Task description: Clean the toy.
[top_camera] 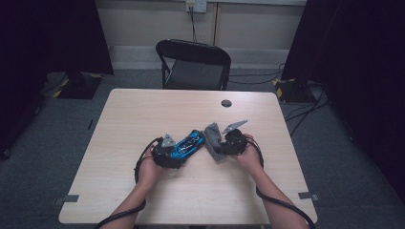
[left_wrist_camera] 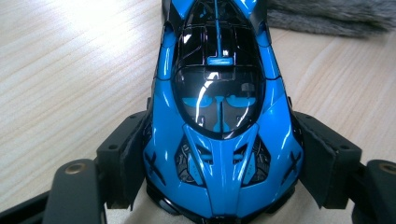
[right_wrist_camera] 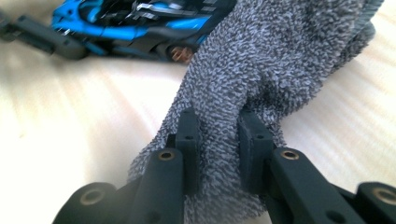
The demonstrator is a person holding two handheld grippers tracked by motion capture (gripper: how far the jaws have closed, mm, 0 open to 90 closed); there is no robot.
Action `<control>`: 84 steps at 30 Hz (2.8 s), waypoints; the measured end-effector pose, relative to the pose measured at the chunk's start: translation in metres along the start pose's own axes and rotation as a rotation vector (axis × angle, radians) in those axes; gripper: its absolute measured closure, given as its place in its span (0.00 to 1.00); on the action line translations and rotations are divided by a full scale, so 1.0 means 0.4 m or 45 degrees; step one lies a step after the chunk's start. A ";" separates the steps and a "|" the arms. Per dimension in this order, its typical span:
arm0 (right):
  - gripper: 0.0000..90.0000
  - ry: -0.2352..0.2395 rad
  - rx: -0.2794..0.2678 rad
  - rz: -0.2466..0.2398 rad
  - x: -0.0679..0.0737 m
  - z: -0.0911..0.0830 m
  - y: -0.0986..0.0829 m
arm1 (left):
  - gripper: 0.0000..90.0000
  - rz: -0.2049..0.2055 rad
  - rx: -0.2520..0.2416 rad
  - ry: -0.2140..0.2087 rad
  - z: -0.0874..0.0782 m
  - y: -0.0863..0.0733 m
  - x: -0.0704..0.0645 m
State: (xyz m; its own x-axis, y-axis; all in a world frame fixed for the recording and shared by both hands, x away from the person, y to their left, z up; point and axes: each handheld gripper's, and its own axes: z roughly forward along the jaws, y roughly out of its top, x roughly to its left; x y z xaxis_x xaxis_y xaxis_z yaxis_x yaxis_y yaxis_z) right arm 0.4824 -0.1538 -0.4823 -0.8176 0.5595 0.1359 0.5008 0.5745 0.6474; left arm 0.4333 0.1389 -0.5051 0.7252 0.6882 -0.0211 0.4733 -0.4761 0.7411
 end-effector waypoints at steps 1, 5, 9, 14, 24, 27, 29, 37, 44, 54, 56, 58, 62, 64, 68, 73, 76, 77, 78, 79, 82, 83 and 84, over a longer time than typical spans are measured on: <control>0.81 0.006 0.001 -0.006 0.004 -0.004 -0.006 | 0.29 0.000 0.001 0.001 0.000 0.000 0.000; 0.81 0.042 0.005 -0.001 0.020 -0.026 -0.039 | 0.29 -0.003 -0.001 -0.001 0.000 0.000 -0.001; 0.81 0.052 0.021 -0.001 0.034 -0.051 -0.070 | 0.28 -0.001 0.002 -0.001 0.000 0.000 0.000; 0.81 0.027 0.028 -0.004 0.056 -0.089 -0.118 | 0.28 -0.003 0.023 -0.026 -0.001 0.006 0.006; 0.80 -0.047 -0.040 0.093 0.054 -0.142 -0.193 | 0.18 -0.054 0.016 -0.039 -0.028 0.095 0.026; 0.80 -0.055 -0.041 0.091 0.056 -0.143 -0.193 | 0.17 -0.035 0.007 -0.045 -0.017 0.136 0.027; 0.80 -0.060 -0.039 0.088 0.058 -0.142 -0.193 | 0.17 -0.023 0.027 -0.053 0.000 0.161 0.026; 0.79 -0.064 -0.054 0.103 0.059 -0.141 -0.196 | 0.18 0.053 0.131 -0.033 0.102 0.204 0.006; 0.79 -0.065 -0.059 0.110 0.059 -0.141 -0.198 | 0.17 0.035 0.202 0.001 0.164 0.200 -0.001; 0.79 -0.072 -0.061 0.118 0.062 -0.141 -0.199 | 0.16 -0.005 0.201 -0.004 0.180 0.197 0.009; 0.79 -0.073 -0.066 0.123 0.062 -0.140 -0.200 | 0.26 0.001 0.192 -0.010 0.177 0.200 0.008; 0.79 -0.073 -0.069 0.127 0.062 -0.140 -0.201 | 0.28 -0.011 0.215 -0.004 0.176 0.204 0.005; 0.79 -0.078 -0.073 0.140 0.063 -0.140 -0.202 | 0.28 0.004 0.225 -0.007 0.171 0.202 0.007; 0.79 -0.083 -0.071 0.145 0.064 -0.140 -0.201 | 0.28 -0.001 0.226 -0.011 0.166 0.199 0.005; 0.80 -0.076 -0.071 0.168 0.062 -0.140 -0.201 | 0.28 0.047 0.214 -0.012 0.145 0.200 -0.001; 0.81 -0.086 -0.071 0.179 0.063 -0.140 -0.200 | 0.28 0.034 0.158 -0.030 0.107 0.210 0.000; 0.83 -0.093 -0.065 0.186 0.065 -0.140 -0.197 | 0.28 0.048 0.110 -0.047 0.080 0.220 -0.001; 0.83 -0.091 -0.066 0.192 0.064 -0.141 -0.197 | 0.28 0.052 0.091 -0.052 0.070 0.225 -0.003; 0.84 -0.092 -0.069 0.194 0.063 -0.141 -0.196 | 0.28 0.061 0.073 -0.059 0.060 0.230 -0.006; 0.84 -0.089 -0.076 0.201 0.062 -0.141 -0.196 | 0.28 0.065 0.063 -0.067 0.050 0.236 -0.009; 0.85 -0.103 -0.092 0.218 0.058 -0.146 -0.186 | 0.28 0.082 0.040 -0.091 0.031 0.247 -0.015; 0.85 -0.111 -0.099 0.217 0.057 -0.149 -0.182 | 0.28 0.073 0.029 -0.099 0.027 0.250 -0.018; 0.85 -0.114 -0.111 0.222 0.057 -0.153 -0.175 | 0.28 0.082 0.030 -0.106 0.023 0.253 -0.022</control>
State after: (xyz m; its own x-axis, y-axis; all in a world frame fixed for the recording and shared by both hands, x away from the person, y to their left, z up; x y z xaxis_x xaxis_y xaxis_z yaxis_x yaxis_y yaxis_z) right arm 0.4113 -0.2181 -0.4786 -0.6904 0.6990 0.1865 0.6026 0.4129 0.6829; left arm 0.4794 0.0797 -0.4360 0.7932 0.6082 -0.0307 0.4354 -0.5311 0.7269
